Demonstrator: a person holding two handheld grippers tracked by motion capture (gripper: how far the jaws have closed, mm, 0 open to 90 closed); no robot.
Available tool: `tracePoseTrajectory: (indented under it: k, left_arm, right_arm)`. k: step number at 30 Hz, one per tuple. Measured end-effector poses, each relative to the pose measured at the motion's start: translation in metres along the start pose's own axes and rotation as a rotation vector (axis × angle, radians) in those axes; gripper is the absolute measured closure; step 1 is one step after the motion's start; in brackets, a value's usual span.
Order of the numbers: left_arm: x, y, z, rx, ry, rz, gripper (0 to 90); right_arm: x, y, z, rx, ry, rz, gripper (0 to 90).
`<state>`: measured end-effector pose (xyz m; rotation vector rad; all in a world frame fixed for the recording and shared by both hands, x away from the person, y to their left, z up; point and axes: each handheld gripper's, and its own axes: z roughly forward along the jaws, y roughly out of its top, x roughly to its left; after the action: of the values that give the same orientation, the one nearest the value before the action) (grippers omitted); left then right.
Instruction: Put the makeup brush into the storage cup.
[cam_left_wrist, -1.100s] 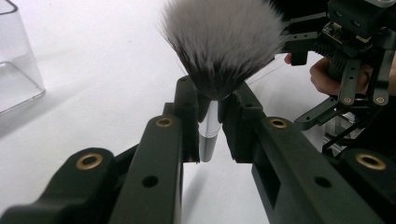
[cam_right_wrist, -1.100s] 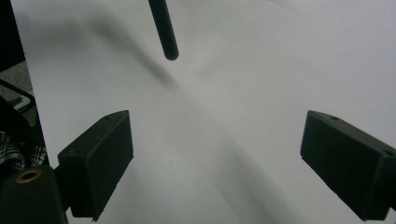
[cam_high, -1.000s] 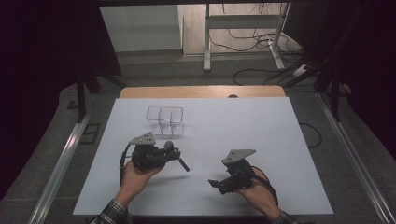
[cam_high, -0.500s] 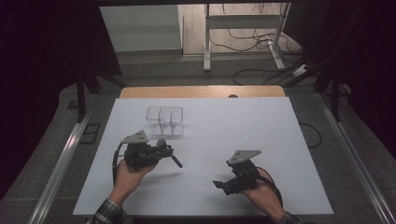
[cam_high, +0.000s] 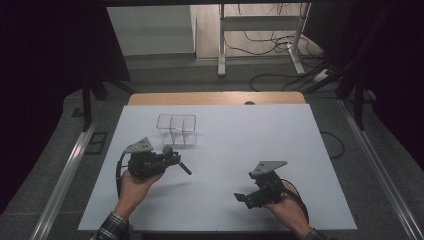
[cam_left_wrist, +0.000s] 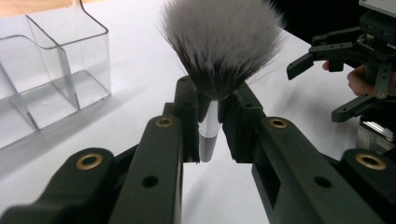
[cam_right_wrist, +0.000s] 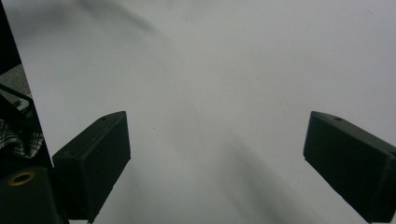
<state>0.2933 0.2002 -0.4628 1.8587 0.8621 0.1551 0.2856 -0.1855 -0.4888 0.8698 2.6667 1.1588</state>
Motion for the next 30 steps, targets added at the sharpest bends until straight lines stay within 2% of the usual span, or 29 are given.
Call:
tracePoseTrajectory:
  k: [9,14,19,27,30]
  left_arm:
    - [0.001,0.003,-0.002,-0.016,0.017,0.004,76.6]
    - [0.0,0.005,-0.003,-0.024,0.025,0.013,76.6]
    - [0.0,0.007,-0.003,-0.028,0.037,0.02,76.6]
    - [0.003,0.011,-0.003,-0.035,0.052,0.026,76.6]
    - [0.004,0.012,-0.003,-0.038,0.057,0.028,76.6]
  right_arm:
    - [-0.005,-0.004,-0.008,0.023,-0.03,-0.014,3.3]
    - [-0.009,-0.008,-0.015,0.017,-0.051,0.007,0.1]
    - [-0.014,-0.011,-0.022,0.025,-0.072,0.024,0.0]
    - [-0.017,-0.017,-0.029,0.047,-0.119,0.02,0.0]
    - [-0.017,-0.018,-0.032,0.039,-0.14,0.013,0.0]
